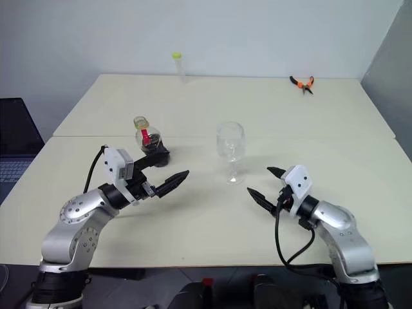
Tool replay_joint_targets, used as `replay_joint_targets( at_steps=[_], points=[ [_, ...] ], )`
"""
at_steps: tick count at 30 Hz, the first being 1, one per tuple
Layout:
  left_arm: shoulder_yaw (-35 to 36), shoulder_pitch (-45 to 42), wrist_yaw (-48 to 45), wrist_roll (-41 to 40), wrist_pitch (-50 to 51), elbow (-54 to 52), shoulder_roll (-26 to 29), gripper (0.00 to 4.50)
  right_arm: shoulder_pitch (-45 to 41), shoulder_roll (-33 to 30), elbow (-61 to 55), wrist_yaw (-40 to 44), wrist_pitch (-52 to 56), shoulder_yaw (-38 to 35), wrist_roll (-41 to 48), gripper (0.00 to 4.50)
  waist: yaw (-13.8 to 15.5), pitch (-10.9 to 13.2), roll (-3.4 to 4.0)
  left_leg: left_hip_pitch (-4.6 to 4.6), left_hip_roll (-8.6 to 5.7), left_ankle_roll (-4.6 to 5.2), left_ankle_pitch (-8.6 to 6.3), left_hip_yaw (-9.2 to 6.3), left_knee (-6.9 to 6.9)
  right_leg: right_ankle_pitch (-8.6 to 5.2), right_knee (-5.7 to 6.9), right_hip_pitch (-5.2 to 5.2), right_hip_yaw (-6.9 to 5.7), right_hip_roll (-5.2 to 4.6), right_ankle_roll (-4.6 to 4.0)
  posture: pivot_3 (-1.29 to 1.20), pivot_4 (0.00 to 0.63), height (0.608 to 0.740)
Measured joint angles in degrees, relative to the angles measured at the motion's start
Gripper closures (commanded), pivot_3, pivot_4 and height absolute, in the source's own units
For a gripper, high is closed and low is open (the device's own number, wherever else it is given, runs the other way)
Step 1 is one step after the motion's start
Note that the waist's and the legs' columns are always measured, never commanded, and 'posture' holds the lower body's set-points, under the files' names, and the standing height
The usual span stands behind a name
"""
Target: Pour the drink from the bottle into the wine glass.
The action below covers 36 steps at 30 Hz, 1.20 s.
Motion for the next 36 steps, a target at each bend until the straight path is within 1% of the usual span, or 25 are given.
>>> replay_joint_targets(
  at_steps=[3,6,8,11,14,20,36],
  points=[
    [1.20,2.01,3.34,1.90,-2.40,0.28,-1.39,0.00,2.27,-3.03,-5.00,1.81,1.99,-0.15,3.21,0.03,0.12,0.00,0.00,-0.01,-0.02,0.00,0.00,-0.02,0.02,0.00,-0.01,0.03,-0.01,-0.01,0.01,0.00,0.150,0.740],
    [4.69,3.89,8.56,4.31,-6.12,2.43,-3.86,0.00,3.82,-5.18,-9.00,2.74,4.06,-0.35,6.23,0.03,0.09,-0.01,-0.01,0.00,0.00,0.01,0.00,-0.02,0.01,0.00,-0.02,0.03,-0.02,-0.02,0.00,0.00,0.150,0.740],
    [6.01,4.52,11.63,5.30,-7.23,3.80,-5.59,0.00,3.81,-5.68,-10.05,2.63,5.01,-0.46,7.79,0.03,0.21,-0.02,-0.03,0.01,-0.01,0.01,0.00,-0.06,0.02,0.00,-0.03,0.07,-0.04,-0.02,0.01,0.00,0.150,0.740],
    [6.00,4.46,15.33,7.75,-8.22,6.76,-7.60,0.00,3.74,-5.87,-10.38,2.32,5.75,-0.46,8.56,0.03,0.33,-0.02,-0.04,0.00,-0.10,0.00,0.00,-0.04,0.04,-0.01,-0.03,0.08,-0.09,0.00,0.01,0.00,0.150,0.740],
    [5.62,3.44,17.20,9.43,-8.96,9.82,-8.27,0.00,3.52,-5.89,-10.63,2.20,6.44,-0.42,9.67,0.03,0.38,-0.02,-0.07,-0.01,-0.10,0.00,0.00,-0.05,0.05,-0.01,-0.03,0.08,-0.11,0.00,0.01,0.00,0.150,0.740],
    [5.28,-0.66,17.94,11.59,-11.25,14.29,-8.41,0.00,3.62,-6.51,-11.96,2.34,7.39,-0.37,11.12,0.03,0.41,-0.02,-0.08,-0.01,-0.10,0.00,0.00,-0.01,0.04,-0.01,-0.04,0.07,-0.14,0.01,0.01,0.00,0.150,0.740],
    [3.38,-0.49,18.45,12.63,-12.43,15.01,-9.12,0.00,5.07,-7.80,-12.83,2.22,7.55,-0.20,12.23,0.03,0.38,-0.02,-0.08,0.00,-0.07,0.00,0.00,-0.04,0.03,-0.01,-0.02,0.06,-0.14,0.00,0.01,0.00,0.150,0.740]
  ],
)
